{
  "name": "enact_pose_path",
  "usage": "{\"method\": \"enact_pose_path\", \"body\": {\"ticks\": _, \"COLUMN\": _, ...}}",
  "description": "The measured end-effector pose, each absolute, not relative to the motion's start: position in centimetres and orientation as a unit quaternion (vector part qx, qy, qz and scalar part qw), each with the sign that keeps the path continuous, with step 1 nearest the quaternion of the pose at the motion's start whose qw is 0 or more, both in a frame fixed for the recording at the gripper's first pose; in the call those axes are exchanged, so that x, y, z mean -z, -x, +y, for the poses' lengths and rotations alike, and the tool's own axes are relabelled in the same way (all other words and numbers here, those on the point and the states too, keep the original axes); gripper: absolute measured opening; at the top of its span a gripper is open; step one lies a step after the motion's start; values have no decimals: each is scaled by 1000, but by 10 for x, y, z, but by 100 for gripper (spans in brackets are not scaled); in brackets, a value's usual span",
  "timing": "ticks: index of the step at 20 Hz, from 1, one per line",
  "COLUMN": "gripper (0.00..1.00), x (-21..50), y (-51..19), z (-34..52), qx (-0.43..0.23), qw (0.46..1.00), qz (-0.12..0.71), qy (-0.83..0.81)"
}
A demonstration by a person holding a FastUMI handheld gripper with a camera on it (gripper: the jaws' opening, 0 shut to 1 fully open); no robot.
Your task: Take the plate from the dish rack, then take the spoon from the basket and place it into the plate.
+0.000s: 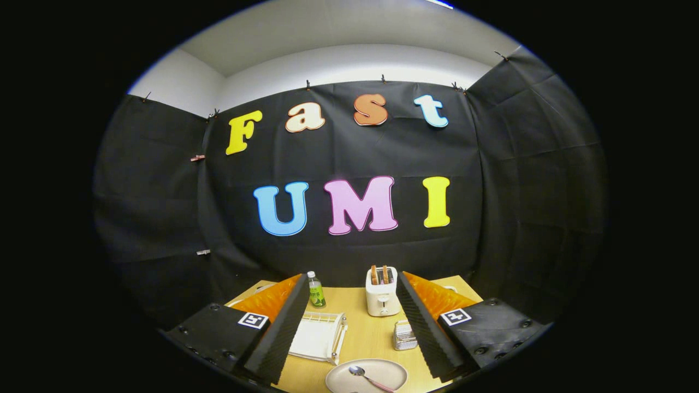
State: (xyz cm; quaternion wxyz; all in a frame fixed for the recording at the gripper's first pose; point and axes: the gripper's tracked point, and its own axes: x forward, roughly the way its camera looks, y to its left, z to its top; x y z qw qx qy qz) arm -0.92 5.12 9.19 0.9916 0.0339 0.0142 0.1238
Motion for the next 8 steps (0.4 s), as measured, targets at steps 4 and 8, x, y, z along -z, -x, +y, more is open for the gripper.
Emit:
{"method": "enact_pose_path", "body": {"ticks": 4, "gripper": 98, "x": -81, "y": 5, "z": 49, "qx": -107, "qw": 992, "qz": 24, "qy": -65}}
{"method": "enact_pose_path", "body": {"ticks": 8, "gripper": 98, "x": -63, "y": -6, "z": 39, "qx": -101, "qw": 992, "qz": 53, "qy": -60}}
